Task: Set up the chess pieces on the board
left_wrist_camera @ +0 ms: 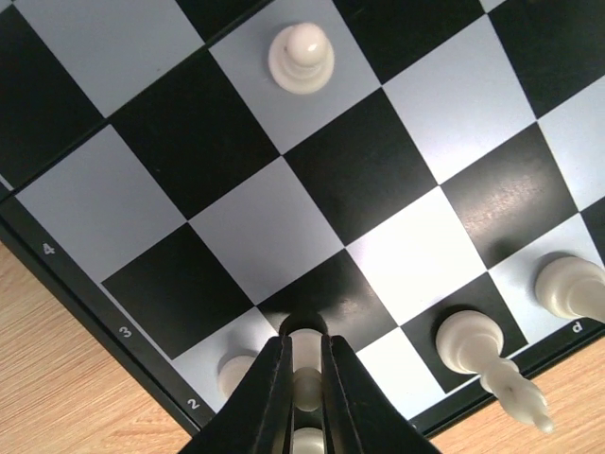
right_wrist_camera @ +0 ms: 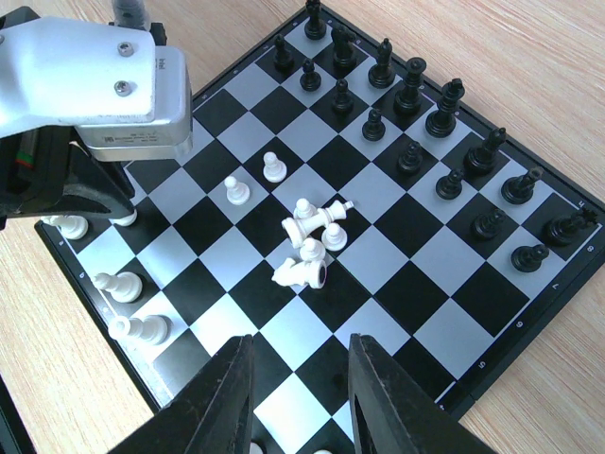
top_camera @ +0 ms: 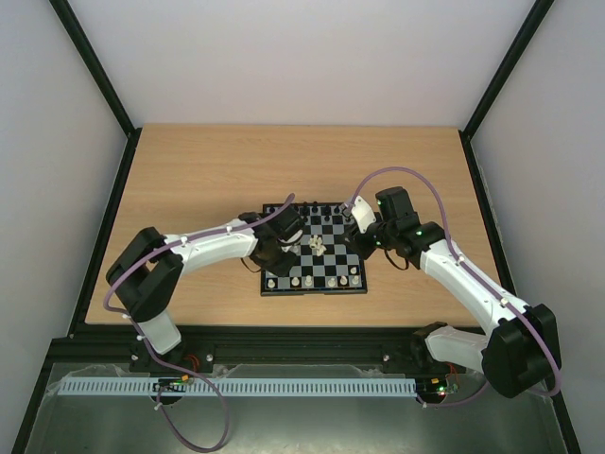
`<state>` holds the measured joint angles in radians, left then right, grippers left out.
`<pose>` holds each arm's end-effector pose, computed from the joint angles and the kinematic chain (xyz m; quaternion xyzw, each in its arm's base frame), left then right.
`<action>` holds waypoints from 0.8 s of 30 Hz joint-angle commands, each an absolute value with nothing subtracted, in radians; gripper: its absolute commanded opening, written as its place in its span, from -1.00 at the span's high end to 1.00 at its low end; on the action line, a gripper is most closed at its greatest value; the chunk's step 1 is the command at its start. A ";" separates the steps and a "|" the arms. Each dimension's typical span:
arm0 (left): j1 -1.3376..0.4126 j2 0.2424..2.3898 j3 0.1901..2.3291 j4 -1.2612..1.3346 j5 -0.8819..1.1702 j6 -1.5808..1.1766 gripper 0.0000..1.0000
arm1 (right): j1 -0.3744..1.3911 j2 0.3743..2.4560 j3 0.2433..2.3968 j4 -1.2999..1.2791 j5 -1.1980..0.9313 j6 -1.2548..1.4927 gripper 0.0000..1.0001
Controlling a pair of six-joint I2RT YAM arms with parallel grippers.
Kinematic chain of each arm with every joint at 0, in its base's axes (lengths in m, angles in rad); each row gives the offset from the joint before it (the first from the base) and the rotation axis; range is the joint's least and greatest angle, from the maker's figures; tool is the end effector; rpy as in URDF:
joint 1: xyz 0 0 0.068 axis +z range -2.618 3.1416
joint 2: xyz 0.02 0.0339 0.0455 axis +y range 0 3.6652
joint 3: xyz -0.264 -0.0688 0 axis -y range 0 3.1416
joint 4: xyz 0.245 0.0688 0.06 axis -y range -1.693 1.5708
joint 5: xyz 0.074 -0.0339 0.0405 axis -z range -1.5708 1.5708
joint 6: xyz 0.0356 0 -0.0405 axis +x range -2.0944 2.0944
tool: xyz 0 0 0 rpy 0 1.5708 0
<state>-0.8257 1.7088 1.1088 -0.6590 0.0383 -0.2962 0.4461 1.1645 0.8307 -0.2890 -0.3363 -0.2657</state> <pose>0.2201 -0.2406 0.1819 0.2613 0.9525 -0.0986 0.1214 0.2243 0.1203 0.2697 -0.3773 0.7956 0.1888 0.4348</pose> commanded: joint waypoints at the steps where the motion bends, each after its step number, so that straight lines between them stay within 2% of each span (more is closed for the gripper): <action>1: -0.840 1.722 1.117 -0.662 0.053 -0.304 0.86 | 0.444 1.169 0.823 -0.320 -0.352 -0.278 0.40; 16: -0.843 1.753 1.132 -0.640 0.046 -0.312 0.85 | 0.443 1.168 0.822 -0.321 -0.355 -0.285 0.40; 24: -0.843 1.739 1.134 -0.651 0.040 -0.311 0.77 | 0.444 1.168 0.822 -0.321 -0.354 -0.285 0.40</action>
<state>-0.8375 1.7306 1.1175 -0.6292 0.0429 -0.3008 0.4461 1.1645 0.8307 -0.2890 -0.3367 -0.2733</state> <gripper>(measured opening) 0.102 0.300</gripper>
